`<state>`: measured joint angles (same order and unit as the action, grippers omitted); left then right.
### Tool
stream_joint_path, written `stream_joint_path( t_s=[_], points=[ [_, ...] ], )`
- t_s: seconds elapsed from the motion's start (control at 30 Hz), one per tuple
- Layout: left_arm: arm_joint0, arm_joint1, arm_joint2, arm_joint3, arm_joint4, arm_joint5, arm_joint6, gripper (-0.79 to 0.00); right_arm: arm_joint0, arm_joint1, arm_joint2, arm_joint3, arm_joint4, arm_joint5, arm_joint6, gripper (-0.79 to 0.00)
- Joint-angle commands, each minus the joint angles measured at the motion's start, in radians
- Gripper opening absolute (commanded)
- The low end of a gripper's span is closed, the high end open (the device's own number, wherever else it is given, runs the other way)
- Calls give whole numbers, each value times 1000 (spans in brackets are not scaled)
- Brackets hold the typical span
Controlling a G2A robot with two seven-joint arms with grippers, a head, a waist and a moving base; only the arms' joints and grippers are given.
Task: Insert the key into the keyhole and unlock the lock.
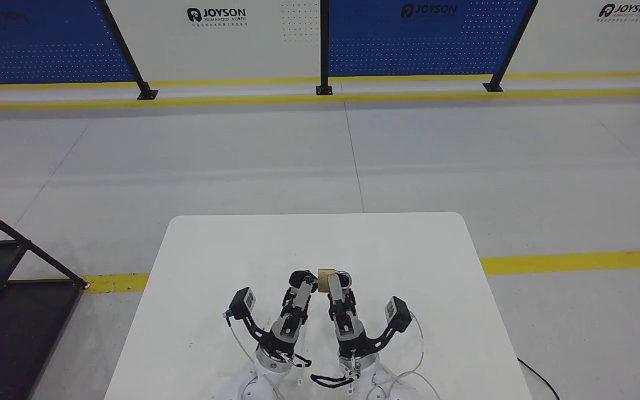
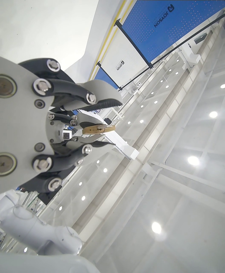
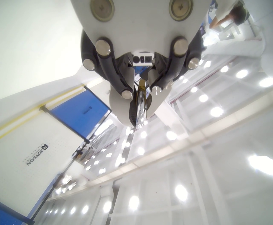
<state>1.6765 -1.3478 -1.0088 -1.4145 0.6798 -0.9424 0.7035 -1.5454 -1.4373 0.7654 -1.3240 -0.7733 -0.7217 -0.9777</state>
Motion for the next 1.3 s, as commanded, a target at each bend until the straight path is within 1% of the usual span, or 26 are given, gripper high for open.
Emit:
stream_joint_path(
  t_s=[0.0,0.07,0.1,0.23,0.37,0.47,0.5,0.6,0.73,0.9,1.0,1.03,1.07,1.13,1.27],
  points=[
    [1,0,-6,1,0,-3,0,-397,-3,1,3,-3,1,-1,-3,-785],
    [3,1,-16,3,2,-12,-2,-419,-8,3,8,-7,2,-7,-3,-785],
    [4,2,-23,5,4,-20,-6,-443,-11,4,11,-9,4,-11,1,-785],
    [11,11,-56,18,4,-70,-40,-493,-27,11,28,-21,6,-24,49,-785],
    [23,24,-68,2,-4,-70,-104,-526,-47,23,60,-41,1,-39,100,-785],
    [33,39,-78,-12,-14,-70,-156,-570,-61,29,81,-57,5,-48,132,-785],
    [36,44,-79,-17,-20,-70,-172,-576,-65,31,86,-61,9,-51,143,-785],
    [43,55,-85,-31,-49,-70,-199,-554,-73,35,98,-72,13,-52,179,-785],
    [45,67,-85,-43,-79,-70,-230,-545,-79,36,105,-84,24,-47,213,-785],
    [40,78,-81,-46,-102,-70,-262,-610,-84,36,112,-92,28,-40,241,-785],
    [37,81,-79,-43,-109,-70,-270,-674,-85,36,115,-95,28,-36,255,-785],
    [37,82,-79,-43,-111,-70,-271,-723,-86,36,116,-96,29,-34,259,-785],
    [36,83,-79,-42,-110,-70,-272,-730,-86,36,116,-97,28,-33,265,-785],
    [35,85,-78,-41,-109,-70,-274,-785,-87,36,117,-99,26,-30,274,-785],
    [33,88,-81,-40,-98,-70,-273,-785,-90,36,119,-102,20,-21,290,-785]
  ],
)
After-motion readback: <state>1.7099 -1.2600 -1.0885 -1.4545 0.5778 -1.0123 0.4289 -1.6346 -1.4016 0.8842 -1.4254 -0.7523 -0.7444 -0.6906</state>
